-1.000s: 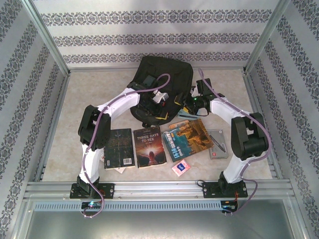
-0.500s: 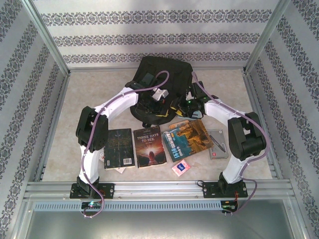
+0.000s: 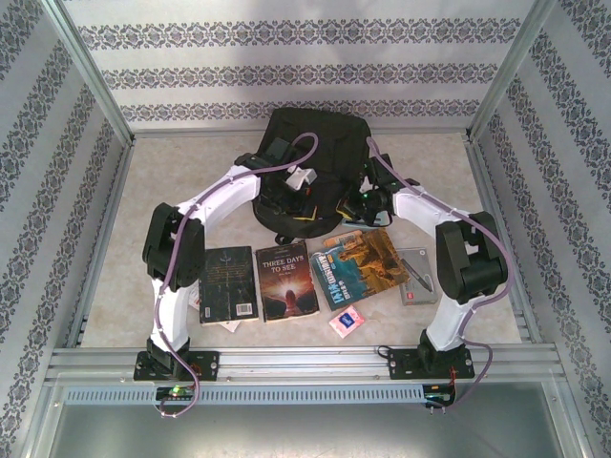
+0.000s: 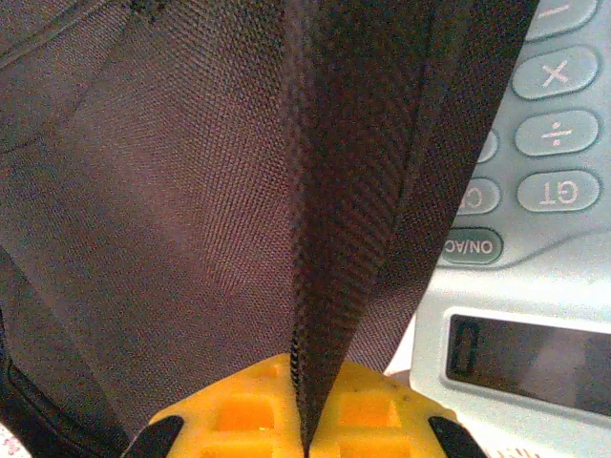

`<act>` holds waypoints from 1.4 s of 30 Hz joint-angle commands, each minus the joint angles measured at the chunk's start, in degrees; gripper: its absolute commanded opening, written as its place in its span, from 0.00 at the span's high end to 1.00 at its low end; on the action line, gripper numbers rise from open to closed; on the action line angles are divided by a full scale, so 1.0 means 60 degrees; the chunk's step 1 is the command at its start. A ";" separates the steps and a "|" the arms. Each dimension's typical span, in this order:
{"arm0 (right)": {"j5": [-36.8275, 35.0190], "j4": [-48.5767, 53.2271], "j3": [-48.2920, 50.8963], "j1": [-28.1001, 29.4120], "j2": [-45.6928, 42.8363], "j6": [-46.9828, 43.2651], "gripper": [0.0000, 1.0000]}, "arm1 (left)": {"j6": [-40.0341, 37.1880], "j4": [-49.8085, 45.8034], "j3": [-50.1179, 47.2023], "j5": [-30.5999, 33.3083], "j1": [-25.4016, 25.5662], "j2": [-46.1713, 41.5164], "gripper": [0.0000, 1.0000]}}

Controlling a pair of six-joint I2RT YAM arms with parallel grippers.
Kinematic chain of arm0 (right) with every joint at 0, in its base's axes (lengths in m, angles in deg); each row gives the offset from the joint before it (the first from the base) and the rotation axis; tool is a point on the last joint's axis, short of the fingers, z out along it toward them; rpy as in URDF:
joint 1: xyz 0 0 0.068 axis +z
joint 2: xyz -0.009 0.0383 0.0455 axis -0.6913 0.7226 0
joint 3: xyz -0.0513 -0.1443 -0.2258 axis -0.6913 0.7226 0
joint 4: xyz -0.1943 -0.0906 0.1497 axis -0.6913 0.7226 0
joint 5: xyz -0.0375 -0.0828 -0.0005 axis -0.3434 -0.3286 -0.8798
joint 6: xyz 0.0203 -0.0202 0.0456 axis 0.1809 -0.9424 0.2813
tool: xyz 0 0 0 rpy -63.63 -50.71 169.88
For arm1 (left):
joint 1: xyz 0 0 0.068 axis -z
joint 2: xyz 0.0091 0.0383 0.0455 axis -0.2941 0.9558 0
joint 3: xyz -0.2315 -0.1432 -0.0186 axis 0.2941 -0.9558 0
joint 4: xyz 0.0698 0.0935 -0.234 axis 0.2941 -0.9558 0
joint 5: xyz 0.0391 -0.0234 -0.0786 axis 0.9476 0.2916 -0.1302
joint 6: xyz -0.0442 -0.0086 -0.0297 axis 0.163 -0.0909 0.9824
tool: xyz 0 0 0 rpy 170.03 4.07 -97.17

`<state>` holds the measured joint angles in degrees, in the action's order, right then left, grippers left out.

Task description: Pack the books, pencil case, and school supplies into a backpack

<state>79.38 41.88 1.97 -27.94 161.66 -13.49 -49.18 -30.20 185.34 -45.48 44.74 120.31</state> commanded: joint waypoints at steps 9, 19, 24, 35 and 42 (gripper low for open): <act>-0.1113 0.1330 -0.0883 -0.0544 0.0350 -0.1400 1.00 | 0.0441 0.0168 -0.1093 0.0018 -0.1100 -0.1161 1.00; -0.0746 0.1618 -0.2022 -0.0527 0.1053 -0.2459 0.98 | 0.0579 0.0612 -0.2070 -0.0087 -0.1252 -0.1998 1.00; -0.0076 0.1677 -0.2786 -0.0280 0.1319 -0.3220 0.95 | 0.0606 0.0774 -0.2632 -0.0197 -0.0890 -0.2526 1.00; -0.0111 0.2780 -0.5421 0.0205 0.2942 -0.3206 0.93 | 0.1015 0.1214 -0.2653 -0.0185 -0.0467 -0.2850 1.00; -0.0802 0.3215 -0.7103 -0.0103 0.3534 -0.2440 0.54 | 0.1282 0.1361 -0.0888 -0.0477 -0.0491 -0.1260 1.00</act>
<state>77.50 59.92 -36.89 -27.59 183.82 -29.97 -43.19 -23.95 176.02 -45.77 41.11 110.03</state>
